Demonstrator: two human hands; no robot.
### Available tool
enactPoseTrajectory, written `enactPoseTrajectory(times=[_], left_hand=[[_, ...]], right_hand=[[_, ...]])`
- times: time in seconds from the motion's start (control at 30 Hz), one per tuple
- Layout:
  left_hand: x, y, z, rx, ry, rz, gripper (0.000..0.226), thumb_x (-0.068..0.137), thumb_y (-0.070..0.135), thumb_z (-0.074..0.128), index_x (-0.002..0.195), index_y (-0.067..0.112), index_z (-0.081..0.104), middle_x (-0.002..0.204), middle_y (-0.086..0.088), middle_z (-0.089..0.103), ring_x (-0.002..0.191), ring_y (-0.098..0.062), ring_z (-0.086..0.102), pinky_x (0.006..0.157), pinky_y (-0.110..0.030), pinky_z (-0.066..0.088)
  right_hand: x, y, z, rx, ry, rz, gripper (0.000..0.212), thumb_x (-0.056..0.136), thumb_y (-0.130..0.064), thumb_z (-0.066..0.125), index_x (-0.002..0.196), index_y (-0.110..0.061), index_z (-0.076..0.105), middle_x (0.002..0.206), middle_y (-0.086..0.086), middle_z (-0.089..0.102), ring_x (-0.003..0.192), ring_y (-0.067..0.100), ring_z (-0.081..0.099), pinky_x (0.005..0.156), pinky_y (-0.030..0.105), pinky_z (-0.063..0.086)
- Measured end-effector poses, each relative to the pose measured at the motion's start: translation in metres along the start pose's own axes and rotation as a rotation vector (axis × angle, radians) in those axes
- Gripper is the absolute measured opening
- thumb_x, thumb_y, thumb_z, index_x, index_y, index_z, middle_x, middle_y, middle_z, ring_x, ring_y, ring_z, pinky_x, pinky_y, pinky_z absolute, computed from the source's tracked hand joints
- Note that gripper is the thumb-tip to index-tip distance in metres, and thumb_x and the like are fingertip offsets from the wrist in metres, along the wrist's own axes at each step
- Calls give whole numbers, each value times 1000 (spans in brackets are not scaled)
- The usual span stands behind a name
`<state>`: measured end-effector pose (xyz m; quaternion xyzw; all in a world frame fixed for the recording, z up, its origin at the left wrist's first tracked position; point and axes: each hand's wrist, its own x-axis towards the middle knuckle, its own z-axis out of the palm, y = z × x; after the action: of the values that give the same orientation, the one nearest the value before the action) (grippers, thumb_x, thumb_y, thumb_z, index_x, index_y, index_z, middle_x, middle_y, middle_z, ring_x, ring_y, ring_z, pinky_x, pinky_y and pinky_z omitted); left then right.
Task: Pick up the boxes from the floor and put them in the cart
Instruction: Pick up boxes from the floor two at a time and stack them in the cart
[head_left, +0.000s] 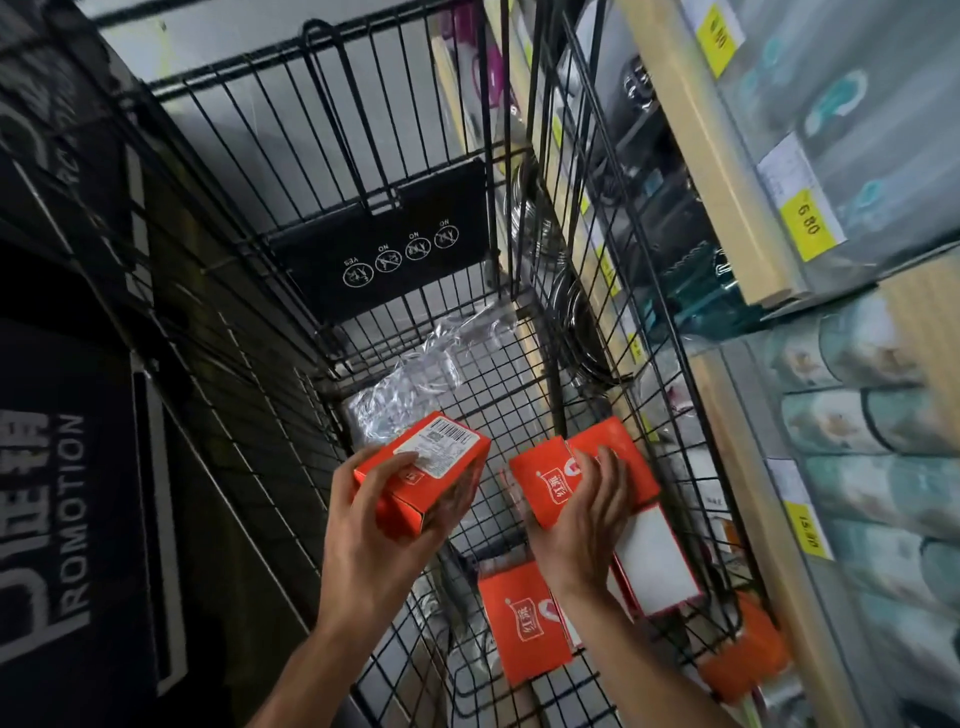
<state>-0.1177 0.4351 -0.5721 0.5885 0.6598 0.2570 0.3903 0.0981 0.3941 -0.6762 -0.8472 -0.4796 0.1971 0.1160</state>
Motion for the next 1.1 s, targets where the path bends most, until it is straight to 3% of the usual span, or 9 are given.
enactPoseTrajectory(times=[0.13, 0.3, 0.37, 0.6, 0.7, 0.87, 0.93, 1.0, 1.1], left_hand=[[2, -4, 6, 16, 4, -45, 73, 62, 27, 91, 128, 27, 61, 146, 3, 38, 132, -18, 44, 96, -35, 51], [9, -12, 18, 54, -4, -162, 74, 64, 22, 90, 130, 27, 59, 145, 0, 38, 128, -16, 43, 84, -14, 42], [13, -15, 23, 42, 13, -229, 72, 66, 18, 89, 130, 31, 58, 141, 1, 39, 124, -18, 48, 81, -17, 45], [20, -17, 42, 61, -27, -417, 71, 75, 30, 86, 138, 25, 54, 135, -9, 40, 102, -16, 51, 74, -21, 49], [18, -16, 50, 85, -83, -457, 71, 78, 36, 83, 141, 22, 52, 135, -10, 39, 103, -17, 51, 68, -11, 44], [15, -16, 74, 97, -134, -570, 67, 79, 47, 79, 137, 23, 56, 118, -2, 39, 92, -15, 52, 75, -21, 48], [13, -14, 84, 112, -164, -599, 67, 79, 52, 76, 137, 24, 55, 121, -4, 40, 91, -17, 53, 73, -22, 50], [10, -14, 91, 139, -181, -612, 69, 80, 56, 73, 139, 26, 52, 128, -8, 41, 91, -19, 55, 82, -31, 56], [13, -14, 98, 169, -222, -625, 73, 83, 60, 69, 145, 29, 45, 137, -11, 41, 94, -20, 58, 87, -30, 53]], right_hand=[[0, 2, 3, -72, -37, -25, 131, 60, -64, 84, 160, -16, 16, 168, 8, 11, 156, 31, 1, 123, 58, 7], [-2, 5, -3, -64, -88, -70, 136, 55, -54, 87, 161, -19, 11, 169, 8, 4, 156, 31, -5, 123, 60, 7], [-6, 7, -9, -28, -109, -106, 139, 51, -50, 91, 161, -19, 12, 169, 7, 3, 156, 31, -6, 122, 60, 6], [-4, 4, -41, 158, -81, -224, 121, 70, -39, 89, 161, -19, 13, 169, 1, 3, 156, 26, -5, 123, 57, 8], [2, 2, -52, 271, -95, -206, 109, 80, -30, 83, 161, -17, 11, 169, -2, 5, 156, 22, -2, 123, 58, 14], [7, 1, -67, 406, -89, -227, 101, 85, -13, 77, 161, -19, 11, 167, -6, 8, 156, 22, 6, 117, 62, 29], [8, 4, -69, 428, -75, -222, 100, 86, -12, 77, 160, -22, 11, 165, -7, 10, 155, 23, 9, 114, 63, 33], [7, 8, -70, 437, -64, -216, 99, 87, -11, 76, 160, -24, 12, 165, -7, 12, 154, 24, 12, 112, 63, 35], [3, 11, -71, 451, -55, -217, 96, 87, -8, 76, 160, -21, 14, 164, -6, 13, 154, 23, 13, 114, 63, 33]])
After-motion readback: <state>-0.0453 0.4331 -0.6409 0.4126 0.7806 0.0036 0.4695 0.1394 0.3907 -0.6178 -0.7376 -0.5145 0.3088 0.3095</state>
